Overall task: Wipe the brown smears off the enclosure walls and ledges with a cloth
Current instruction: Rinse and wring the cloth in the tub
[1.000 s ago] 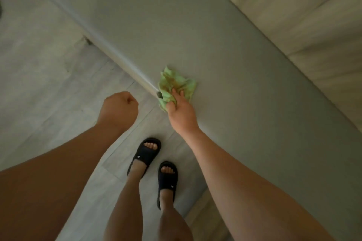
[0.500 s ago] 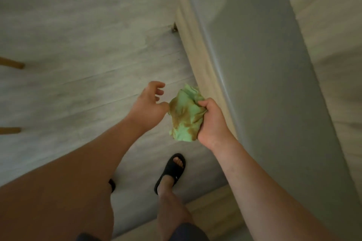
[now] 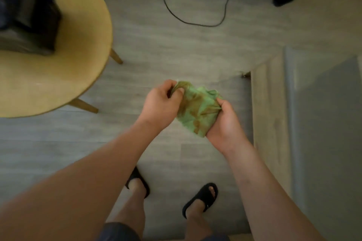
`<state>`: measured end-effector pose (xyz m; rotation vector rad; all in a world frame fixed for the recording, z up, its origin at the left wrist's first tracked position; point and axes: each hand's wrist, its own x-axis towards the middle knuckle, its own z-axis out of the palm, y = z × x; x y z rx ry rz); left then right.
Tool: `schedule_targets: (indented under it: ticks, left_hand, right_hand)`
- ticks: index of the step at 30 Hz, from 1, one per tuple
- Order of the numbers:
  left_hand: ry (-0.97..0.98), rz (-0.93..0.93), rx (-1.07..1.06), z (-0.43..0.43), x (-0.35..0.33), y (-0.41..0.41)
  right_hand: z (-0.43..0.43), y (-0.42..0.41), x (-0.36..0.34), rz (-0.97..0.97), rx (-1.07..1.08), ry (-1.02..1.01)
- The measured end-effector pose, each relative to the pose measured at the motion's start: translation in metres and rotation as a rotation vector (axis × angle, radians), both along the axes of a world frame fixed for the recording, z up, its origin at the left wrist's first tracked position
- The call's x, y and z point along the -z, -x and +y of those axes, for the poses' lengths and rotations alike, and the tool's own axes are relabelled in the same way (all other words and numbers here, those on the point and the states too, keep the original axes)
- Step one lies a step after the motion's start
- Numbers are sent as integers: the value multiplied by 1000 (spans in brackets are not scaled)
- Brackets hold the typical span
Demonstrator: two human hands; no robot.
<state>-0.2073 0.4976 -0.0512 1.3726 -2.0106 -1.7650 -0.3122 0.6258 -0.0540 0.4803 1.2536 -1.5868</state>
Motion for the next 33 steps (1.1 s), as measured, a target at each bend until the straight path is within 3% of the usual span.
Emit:
schedule_targets:
  ticks: [5, 8, 12, 15, 21, 24, 28, 31, 33]
  left_hand:
    - [45, 29, -147, -110, -47, -56]
    - [-177, 91, -210, -158, -60, -84]
    - [-558, 292, -367, -210, -77, -123]
    - [-652, 373, -439, -248, -82, -151]
    - [-338, 320, -619, -339, -80, -205]
    - [-235, 210, -684, -395, -83, -224]
    - [-128, -45, -618, -477, -78, -234]
    - [-76, -209, -499, -515, -63, -238]
    - [-60, -314, -417, -532, -49, -241]
  right_hand:
    - [-123, -52, -76, 0, -184, 112]
    - [-181, -75, -120, -69, -271, 262]
    - [-251, -107, -148, -17, -416, 256]
    - [-303, -130, -154, -22, -477, 247]
    - [-408, -162, -144, 77, -603, 205]
    - [-459, -172, -129, 166, -651, 216]
    - [-534, -177, -92, 528, -745, 30]
    - [-569, -176, -63, 854, -925, -208]
    - [-584, -175, -46, 941, -1094, -292]
